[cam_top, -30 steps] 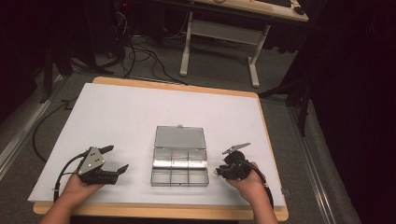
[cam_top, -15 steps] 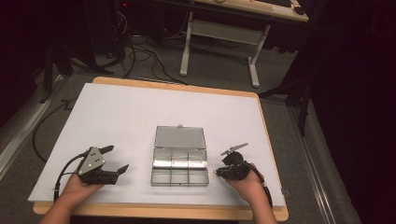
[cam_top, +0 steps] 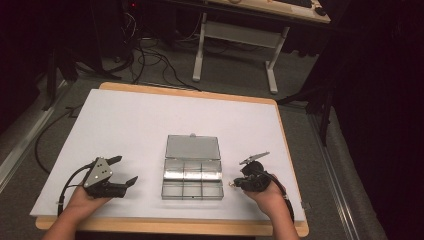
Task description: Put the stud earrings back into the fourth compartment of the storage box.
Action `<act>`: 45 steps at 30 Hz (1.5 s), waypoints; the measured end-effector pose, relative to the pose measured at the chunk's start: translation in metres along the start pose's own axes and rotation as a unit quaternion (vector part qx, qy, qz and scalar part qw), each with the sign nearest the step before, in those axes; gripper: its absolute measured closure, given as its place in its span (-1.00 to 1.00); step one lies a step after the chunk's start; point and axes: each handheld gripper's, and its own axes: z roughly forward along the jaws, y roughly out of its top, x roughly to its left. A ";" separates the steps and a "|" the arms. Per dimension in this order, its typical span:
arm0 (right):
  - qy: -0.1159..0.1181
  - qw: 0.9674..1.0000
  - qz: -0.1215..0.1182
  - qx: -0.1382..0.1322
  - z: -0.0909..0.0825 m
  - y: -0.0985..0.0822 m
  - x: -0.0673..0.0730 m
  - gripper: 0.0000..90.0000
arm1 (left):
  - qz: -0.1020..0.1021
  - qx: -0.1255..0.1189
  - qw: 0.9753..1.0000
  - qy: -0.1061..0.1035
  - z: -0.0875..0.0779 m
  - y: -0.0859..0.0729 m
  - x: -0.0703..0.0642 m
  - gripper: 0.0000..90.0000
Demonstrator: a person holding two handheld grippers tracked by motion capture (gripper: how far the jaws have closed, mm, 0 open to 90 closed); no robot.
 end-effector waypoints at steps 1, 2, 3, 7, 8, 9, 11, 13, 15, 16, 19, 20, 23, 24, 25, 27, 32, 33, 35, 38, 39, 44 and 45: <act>-0.001 1.000 0.001 -0.001 -0.001 0.000 0.000 0.95 | 0.000 0.001 1.000 -0.001 0.000 0.000 0.000 -0.72; 0.001 1.000 0.002 -0.003 -0.002 0.000 -0.001 0.95 | 0.000 0.001 1.000 -0.001 0.000 0.000 0.000 -0.72; 0.000 1.000 0.000 -0.004 -0.003 0.001 -0.001 0.95 | 0.000 0.001 1.000 0.000 0.000 0.000 0.000 -0.72; 0.003 1.000 -0.002 -0.012 -0.009 0.003 0.000 0.95 | 0.001 0.000 1.000 0.000 0.000 0.000 0.000 -0.72; 0.006 1.000 -0.003 -0.015 -0.010 0.004 0.001 0.95 | 0.001 0.000 1.000 -0.001 0.000 0.000 0.000 -0.72; 0.008 1.000 -0.005 -0.017 -0.012 0.005 0.001 0.95 | 0.001 0.001 1.000 -0.001 0.000 0.000 0.000 -0.72; 0.011 1.000 -0.006 -0.026 -0.016 0.008 0.003 0.95 | 0.001 0.001 1.000 -0.001 0.000 0.000 0.000 -0.72; 0.013 0.999 -0.013 -0.031 -0.019 0.011 0.006 0.95 | 0.001 0.001 1.000 -0.001 0.000 0.000 0.000 -0.72; 0.013 0.999 -0.016 -0.034 -0.022 0.013 0.010 0.95 | 0.002 0.000 1.000 -0.001 0.000 0.000 0.000 -0.72; 0.015 0.999 -0.018 -0.037 -0.023 0.014 0.012 0.95 | 0.002 0.001 1.000 -0.002 0.000 0.000 0.000 -0.72; 0.017 0.998 -0.029 -0.044 -0.027 0.019 0.017 0.95 | 0.003 0.000 1.000 -0.002 0.000 0.000 0.000 -0.72; 0.020 0.998 -0.032 -0.047 -0.029 0.020 0.020 0.95 | 0.003 0.001 1.000 -0.003 0.000 0.000 0.000 -0.72; 0.032 0.997 -0.040 -0.057 -0.033 0.026 0.027 0.95 | 0.004 0.001 1.000 -0.005 0.000 0.000 0.000 -0.72; 0.033 0.997 -0.042 -0.057 -0.034 0.027 0.029 0.95 | 0.004 0.001 1.000 -0.005 0.000 0.000 0.000 -0.72; 0.034 0.996 -0.048 -0.061 -0.034 0.029 0.032 0.95 | 0.004 0.001 1.000 -0.005 0.000 0.000 0.000 -0.72; 0.036 0.996 -0.055 -0.061 -0.035 0.032 0.037 0.94 | 0.004 0.001 1.000 -0.005 0.000 0.000 0.000 -0.72; 0.041 0.994 -0.076 -0.061 -0.033 0.041 0.051 0.95 | 0.004 0.001 1.000 -0.008 0.000 0.000 0.000 -0.72; 0.042 0.994 -0.079 -0.060 -0.032 0.043 0.054 0.94 | 0.004 0.001 1.000 -0.008 0.000 0.000 0.000 -0.72; 0.043 0.993 -0.088 -0.059 -0.031 0.046 0.059 0.95 | 0.005 0.001 1.000 -0.008 0.000 0.000 0.000 -0.72; 0.045 0.992 -0.101 -0.057 -0.029 0.049 0.066 0.94 | 0.005 0.001 1.000 -0.009 0.000 0.000 0.000 -0.72; 0.046 0.992 -0.103 -0.056 -0.028 0.050 0.068 0.95 | 0.006 0.001 1.000 -0.009 0.000 0.000 -0.001 -0.72; 0.051 0.990 -0.119 -0.051 -0.022 0.055 0.080 0.95 | 0.005 0.002 1.000 -0.009 0.000 0.000 0.000 -0.72; 0.052 0.990 -0.123 -0.049 -0.021 0.056 0.082 0.95 | 0.005 0.002 1.000 -0.009 0.000 0.000 0.000 -0.72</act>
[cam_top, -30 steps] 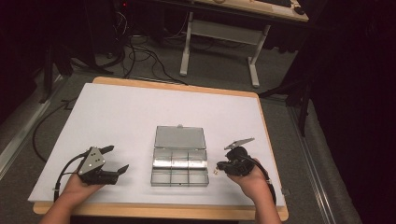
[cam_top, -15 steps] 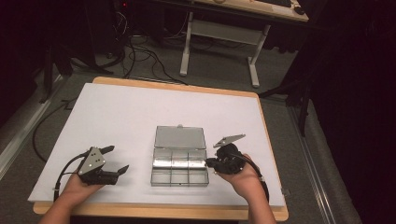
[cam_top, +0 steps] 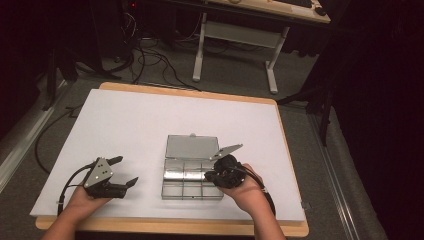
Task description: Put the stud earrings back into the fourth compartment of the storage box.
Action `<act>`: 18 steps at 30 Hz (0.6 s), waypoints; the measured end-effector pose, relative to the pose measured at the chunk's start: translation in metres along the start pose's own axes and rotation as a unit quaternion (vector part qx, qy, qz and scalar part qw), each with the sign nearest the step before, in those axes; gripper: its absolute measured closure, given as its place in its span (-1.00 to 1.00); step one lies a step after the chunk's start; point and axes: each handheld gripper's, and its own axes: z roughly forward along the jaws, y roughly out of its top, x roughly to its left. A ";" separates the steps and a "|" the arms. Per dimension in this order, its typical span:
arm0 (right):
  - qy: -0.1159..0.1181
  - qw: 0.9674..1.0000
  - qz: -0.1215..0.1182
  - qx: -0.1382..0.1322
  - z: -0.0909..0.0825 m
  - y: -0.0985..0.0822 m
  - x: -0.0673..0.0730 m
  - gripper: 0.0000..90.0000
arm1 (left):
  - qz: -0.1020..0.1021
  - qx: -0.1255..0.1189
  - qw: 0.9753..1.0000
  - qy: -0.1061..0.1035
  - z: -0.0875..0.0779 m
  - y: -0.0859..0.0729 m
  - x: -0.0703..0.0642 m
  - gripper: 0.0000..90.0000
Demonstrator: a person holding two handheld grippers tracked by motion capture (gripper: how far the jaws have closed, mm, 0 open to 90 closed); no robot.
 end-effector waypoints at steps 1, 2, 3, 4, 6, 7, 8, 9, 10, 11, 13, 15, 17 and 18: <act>0.003 1.000 -0.001 0.002 0.002 0.001 0.001 0.95 | -0.001 0.000 1.000 0.000 0.000 0.000 0.000 -0.72; 0.005 1.000 0.000 0.004 0.003 0.003 0.003 0.95 | -0.001 0.000 1.000 -0.001 0.000 0.000 0.000 -0.72; 0.005 1.000 -0.002 0.005 0.004 0.004 0.004 0.95 | -0.001 0.000 1.000 -0.001 0.000 0.000 0.000 -0.72; 0.006 1.000 -0.007 0.006 0.005 0.005 0.005 0.95 | -0.001 0.000 1.000 0.000 0.000 0.000 0.000 -0.72; 0.007 1.000 -0.017 0.010 0.008 0.009 0.007 0.95 | 0.000 -0.001 1.000 0.001 0.000 0.000 0.000 -0.72; 0.008 1.000 -0.020 0.010 0.009 0.011 0.008 0.95 | 0.000 -0.001 1.000 0.002 0.000 0.000 0.000 -0.72; 0.010 1.000 -0.019 0.011 0.010 0.013 0.010 0.95 | 0.000 -0.002 1.000 0.002 0.000 0.000 0.000 -0.72; 0.013 1.000 -0.022 0.012 0.012 0.015 0.011 0.95 | -0.001 -0.003 1.000 0.002 -0.001 0.000 0.000 -0.72; 0.014 0.999 -0.025 0.014 0.015 0.017 0.012 0.95 | -0.003 -0.003 1.000 0.002 -0.001 0.000 0.000 -0.72; 0.014 0.999 -0.030 0.018 0.017 0.020 0.014 0.95 | -0.004 -0.004 1.000 0.002 -0.001 0.000 0.000 -0.72; 0.015 0.999 -0.042 0.020 0.021 0.025 0.017 0.95 | -0.003 -0.004 1.000 0.002 -0.001 0.000 0.000 -0.72; 0.019 0.998 -0.047 0.021 0.024 0.029 0.021 0.95 | -0.002 -0.004 1.000 0.003 -0.001 0.000 0.000 -0.72; 0.024 0.998 -0.051 0.019 0.029 0.031 0.025 0.95 | -0.003 -0.004 1.000 0.004 -0.001 0.000 0.000 -0.72; 0.027 0.998 -0.056 0.021 0.032 0.031 0.028 0.94 | -0.003 -0.004 1.000 0.004 -0.001 0.000 0.000 -0.72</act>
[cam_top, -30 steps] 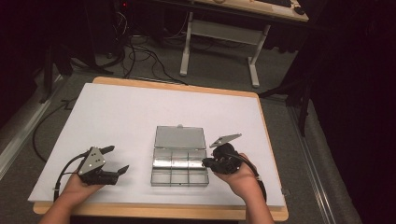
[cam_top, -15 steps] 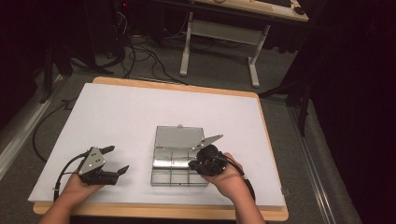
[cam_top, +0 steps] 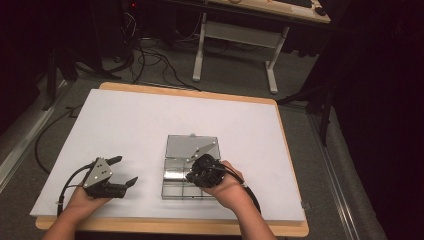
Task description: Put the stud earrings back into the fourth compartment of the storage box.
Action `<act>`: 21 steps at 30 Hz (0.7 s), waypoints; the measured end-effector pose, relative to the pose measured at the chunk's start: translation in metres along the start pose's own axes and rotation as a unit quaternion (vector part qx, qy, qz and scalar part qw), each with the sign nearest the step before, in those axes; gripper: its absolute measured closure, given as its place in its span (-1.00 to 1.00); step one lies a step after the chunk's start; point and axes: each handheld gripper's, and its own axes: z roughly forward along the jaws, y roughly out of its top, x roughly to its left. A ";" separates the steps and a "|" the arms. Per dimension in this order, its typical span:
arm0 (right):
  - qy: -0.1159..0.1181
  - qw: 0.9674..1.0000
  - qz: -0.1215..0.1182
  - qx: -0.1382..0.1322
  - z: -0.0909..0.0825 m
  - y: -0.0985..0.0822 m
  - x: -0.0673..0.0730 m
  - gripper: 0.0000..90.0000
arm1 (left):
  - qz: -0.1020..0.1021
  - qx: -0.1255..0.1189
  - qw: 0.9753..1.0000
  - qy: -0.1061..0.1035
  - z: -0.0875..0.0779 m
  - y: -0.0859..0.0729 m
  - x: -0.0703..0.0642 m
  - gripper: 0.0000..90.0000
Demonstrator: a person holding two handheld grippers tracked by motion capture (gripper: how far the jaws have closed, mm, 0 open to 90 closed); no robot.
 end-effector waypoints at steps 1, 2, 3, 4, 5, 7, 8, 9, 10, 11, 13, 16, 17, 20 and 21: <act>0.002 1.000 -0.004 0.003 0.002 0.001 0.002 0.94 | 0.000 0.000 1.000 0.000 0.000 0.000 0.000 -0.72; 0.006 1.000 -0.005 0.003 0.003 0.002 0.003 0.94 | 0.001 0.001 1.000 -0.001 0.000 0.000 0.000 -0.72; 0.012 1.000 -0.009 0.003 0.005 0.003 0.005 0.94 | 0.001 0.002 1.000 -0.001 0.000 0.000 0.000 -0.72; 0.014 1.000 -0.011 0.004 0.008 0.004 0.007 0.94 | 0.001 0.002 1.000 -0.001 0.000 0.000 0.000 -0.72; 0.017 1.000 -0.015 0.006 0.011 0.005 0.009 0.94 | 0.001 0.002 1.000 -0.002 0.000 0.000 0.000 -0.72; 0.020 0.999 -0.022 0.011 0.018 0.008 0.013 0.94 | 0.001 0.002 1.000 -0.002 0.000 0.000 0.000 -0.72; 0.021 0.999 -0.027 0.013 0.021 0.009 0.015 0.94 | 0.001 0.002 1.000 -0.001 0.000 0.000 0.000 -0.72; 0.022 0.999 -0.027 0.019 0.024 0.010 0.018 0.94 | 0.002 0.002 1.000 -0.002 0.000 0.000 0.000 -0.72; 0.023 0.999 -0.033 0.020 0.028 0.011 0.019 0.94 | 0.002 0.001 1.000 -0.002 0.000 0.000 0.000 -0.72; 0.025 0.999 -0.035 0.026 0.031 0.012 0.021 0.94 | 0.001 0.001 1.000 -0.002 0.000 0.000 0.000 -0.72; 0.025 0.998 -0.039 0.031 0.036 0.012 0.024 0.94 | 0.001 0.001 1.000 -0.002 0.000 0.000 0.000 -0.72; 0.024 0.998 -0.042 0.038 0.043 0.012 0.026 0.94 | 0.001 -0.001 1.000 -0.001 0.000 0.000 0.000 -0.72; 0.024 0.998 -0.042 0.042 0.045 0.012 0.027 0.94 | 0.001 -0.001 1.000 -0.001 0.000 0.000 0.000 -0.72; 0.022 0.998 -0.047 0.046 0.050 0.011 0.027 0.94 | 0.001 0.000 1.000 -0.002 0.000 0.000 0.000 -0.72; 0.023 0.998 -0.046 0.046 0.052 0.011 0.027 0.94 | 0.001 0.000 1.000 -0.002 0.000 0.000 0.000 -0.72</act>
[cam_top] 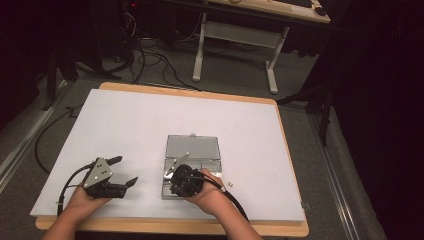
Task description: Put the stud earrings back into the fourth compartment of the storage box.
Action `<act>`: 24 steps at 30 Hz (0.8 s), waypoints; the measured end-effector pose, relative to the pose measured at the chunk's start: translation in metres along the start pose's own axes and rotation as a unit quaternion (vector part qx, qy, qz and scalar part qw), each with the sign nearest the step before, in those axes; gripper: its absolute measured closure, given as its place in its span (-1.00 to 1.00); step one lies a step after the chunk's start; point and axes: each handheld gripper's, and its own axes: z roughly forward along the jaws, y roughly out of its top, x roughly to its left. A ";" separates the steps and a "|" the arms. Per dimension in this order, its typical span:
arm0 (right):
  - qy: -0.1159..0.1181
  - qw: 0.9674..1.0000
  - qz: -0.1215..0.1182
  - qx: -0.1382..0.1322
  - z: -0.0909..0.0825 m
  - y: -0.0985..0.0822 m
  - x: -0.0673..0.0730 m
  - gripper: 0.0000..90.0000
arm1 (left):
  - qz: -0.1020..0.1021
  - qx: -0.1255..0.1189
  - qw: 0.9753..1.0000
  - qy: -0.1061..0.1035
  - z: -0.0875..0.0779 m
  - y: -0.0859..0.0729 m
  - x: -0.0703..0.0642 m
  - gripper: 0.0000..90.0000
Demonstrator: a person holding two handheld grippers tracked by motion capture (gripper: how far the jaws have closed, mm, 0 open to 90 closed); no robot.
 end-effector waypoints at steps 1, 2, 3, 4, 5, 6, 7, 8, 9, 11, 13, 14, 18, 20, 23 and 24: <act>0.000 1.000 -0.002 0.002 0.002 0.000 -0.001 0.94 | 0.000 0.000 1.000 -0.001 0.000 0.000 0.000 -0.72; 0.000 1.000 0.002 0.005 0.004 -0.001 -0.001 0.94 | 0.000 0.000 1.000 -0.001 0.000 0.000 0.000 -0.72; -0.001 1.000 -0.001 0.007 0.006 -0.001 -0.003 0.94 | 0.000 0.000 1.000 -0.001 0.000 0.000 0.000 -0.72; 0.001 1.000 0.004 0.010 0.008 -0.001 -0.003 0.94 | 0.000 0.000 1.000 -0.001 0.000 0.000 0.000 -0.72; 0.002 1.000 -0.001 0.010 0.010 -0.002 -0.004 0.94 | 0.000 0.000 1.000 -0.001 0.000 0.000 0.000 -0.72; 0.001 1.000 -0.001 0.012 0.011 -0.002 -0.004 0.94 | 0.000 0.000 1.000 -0.001 0.000 0.000 0.000 -0.72; 0.001 1.000 0.003 0.014 0.012 -0.002 -0.004 0.93 | 0.001 -0.001 1.000 -0.002 0.000 0.000 0.000 -0.72; 0.001 1.000 0.003 0.017 0.013 -0.002 -0.004 0.92 | 0.001 -0.001 1.000 -0.002 0.000 0.000 0.000 -0.72; 0.001 1.000 0.001 0.017 0.014 -0.002 -0.004 0.92 | 0.001 -0.001 1.000 -0.002 0.000 0.000 0.000 -0.72; 0.001 1.000 0.000 0.015 0.014 -0.002 -0.004 0.90 | 0.001 -0.001 1.000 -0.002 0.000 0.000 0.000 -0.72; 0.002 1.000 0.002 0.010 0.012 -0.002 -0.004 0.87 | 0.001 -0.001 1.000 -0.002 0.000 0.000 0.000 -0.72; 0.000 1.000 0.004 0.006 0.011 -0.002 -0.004 0.85 | 0.001 -0.001 1.000 -0.002 0.000 0.000 0.000 -0.72; -0.004 1.000 0.010 -0.015 -0.002 -0.002 -0.004 0.80 | 0.000 -0.001 1.000 -0.003 0.000 0.000 0.000 -0.72; -0.009 0.999 0.015 -0.029 -0.011 -0.003 -0.005 0.78 | 0.000 -0.001 1.000 -0.003 0.000 0.000 0.000 -0.72; -0.015 0.999 0.024 -0.045 -0.025 -0.006 -0.010 0.77 | -0.001 0.000 1.000 -0.004 0.000 0.000 0.000 -0.72; -0.017 0.998 0.028 -0.048 -0.028 -0.008 -0.012 0.76 | -0.001 0.000 1.000 -0.004 0.000 0.000 0.000 -0.72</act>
